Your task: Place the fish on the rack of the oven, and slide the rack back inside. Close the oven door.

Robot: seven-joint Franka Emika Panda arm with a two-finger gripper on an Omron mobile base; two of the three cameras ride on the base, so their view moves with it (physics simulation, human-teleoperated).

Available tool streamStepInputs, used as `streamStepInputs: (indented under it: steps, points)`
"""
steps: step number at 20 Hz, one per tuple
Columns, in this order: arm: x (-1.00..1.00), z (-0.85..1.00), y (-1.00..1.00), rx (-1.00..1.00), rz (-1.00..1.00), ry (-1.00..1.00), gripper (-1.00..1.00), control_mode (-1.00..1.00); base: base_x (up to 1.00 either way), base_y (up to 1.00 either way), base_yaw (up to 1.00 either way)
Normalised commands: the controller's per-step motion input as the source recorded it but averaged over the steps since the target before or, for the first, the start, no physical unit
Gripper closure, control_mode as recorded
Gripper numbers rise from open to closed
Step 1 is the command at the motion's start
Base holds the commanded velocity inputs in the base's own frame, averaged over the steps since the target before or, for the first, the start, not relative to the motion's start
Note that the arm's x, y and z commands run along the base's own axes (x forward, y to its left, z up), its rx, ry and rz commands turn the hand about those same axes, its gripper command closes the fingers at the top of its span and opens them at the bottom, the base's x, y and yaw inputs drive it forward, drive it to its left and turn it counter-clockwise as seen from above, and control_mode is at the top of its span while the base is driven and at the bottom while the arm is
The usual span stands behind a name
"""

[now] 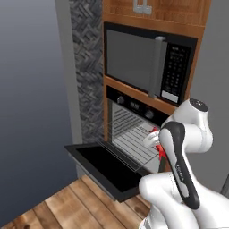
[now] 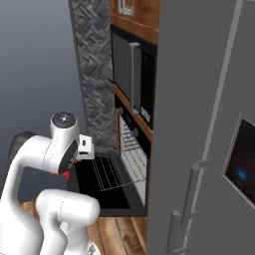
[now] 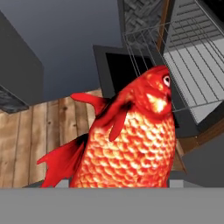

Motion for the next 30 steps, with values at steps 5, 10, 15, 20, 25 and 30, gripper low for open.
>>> streamStepInputs:
  steps: [5,10,15,20,25,30]
  points:
    - [0.05,-0.04,0.02,-0.01,-0.02,-0.01,1.0,-1.0,0.3,0.09,-0.03]
    - [0.07,-0.05,0.1,-0.03,-0.05,0.0,1.0,-1.0,0.0,0.0,0.0]
    - [0.34,-0.19,0.26,-0.12,-0.08,0.04,1.0,-1.0,0.0,0.0,0.0]
    - [0.6,-0.35,-0.04,-0.14,-0.02,0.02,1.0,-1.0,0.0,0.0,0.0]
    - [0.57,-0.35,-0.28,-0.14,0.04,0.01,1.0,-1.0,0.0,0.0,0.0]
    - [0.55,-0.12,-0.05,-0.1,0.07,0.13,1.0,-1.0,0.0,0.0,0.0]
